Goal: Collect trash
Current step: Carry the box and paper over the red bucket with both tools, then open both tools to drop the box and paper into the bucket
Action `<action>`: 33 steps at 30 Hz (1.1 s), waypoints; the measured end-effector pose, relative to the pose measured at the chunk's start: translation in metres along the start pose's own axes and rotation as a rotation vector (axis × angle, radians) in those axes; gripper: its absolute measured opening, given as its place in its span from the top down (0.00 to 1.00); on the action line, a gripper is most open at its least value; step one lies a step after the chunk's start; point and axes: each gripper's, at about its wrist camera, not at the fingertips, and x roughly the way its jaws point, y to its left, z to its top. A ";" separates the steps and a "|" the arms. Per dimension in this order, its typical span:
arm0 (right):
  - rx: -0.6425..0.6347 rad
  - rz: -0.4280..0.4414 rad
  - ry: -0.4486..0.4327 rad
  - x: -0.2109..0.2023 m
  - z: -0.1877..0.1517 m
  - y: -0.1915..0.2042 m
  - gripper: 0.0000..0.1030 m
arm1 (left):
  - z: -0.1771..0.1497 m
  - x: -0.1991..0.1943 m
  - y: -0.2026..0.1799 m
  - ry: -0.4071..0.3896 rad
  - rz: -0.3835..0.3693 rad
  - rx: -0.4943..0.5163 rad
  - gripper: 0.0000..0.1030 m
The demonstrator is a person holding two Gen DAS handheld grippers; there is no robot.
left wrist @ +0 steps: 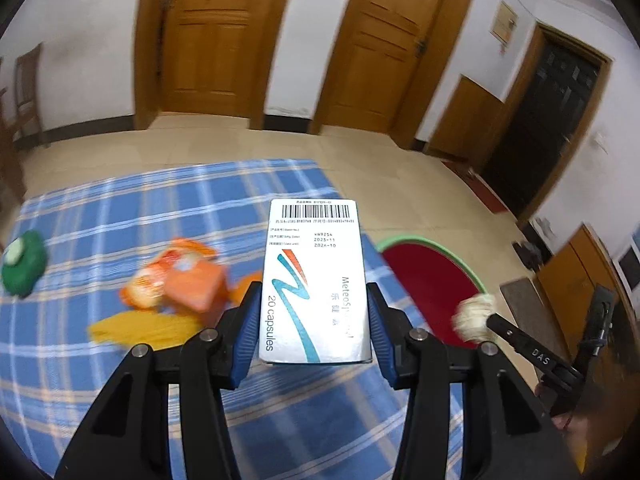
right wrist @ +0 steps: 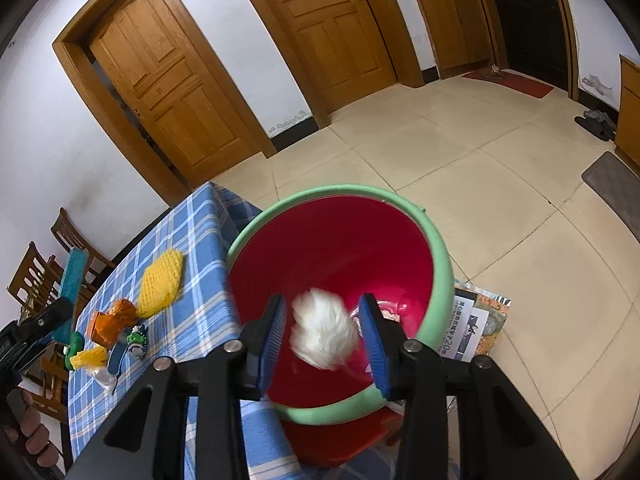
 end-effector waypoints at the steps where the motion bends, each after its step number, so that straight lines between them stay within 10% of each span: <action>1: 0.002 0.000 -0.004 -0.001 0.001 -0.002 0.57 | 0.002 0.007 -0.010 0.010 -0.011 0.017 0.51; 19: 0.073 -0.013 -0.068 -0.027 0.006 -0.037 0.51 | -0.007 0.086 -0.110 0.160 -0.127 0.191 0.51; 33: 0.067 -0.008 -0.069 -0.028 0.003 -0.035 0.50 | -0.009 0.087 -0.118 0.153 -0.116 0.194 0.50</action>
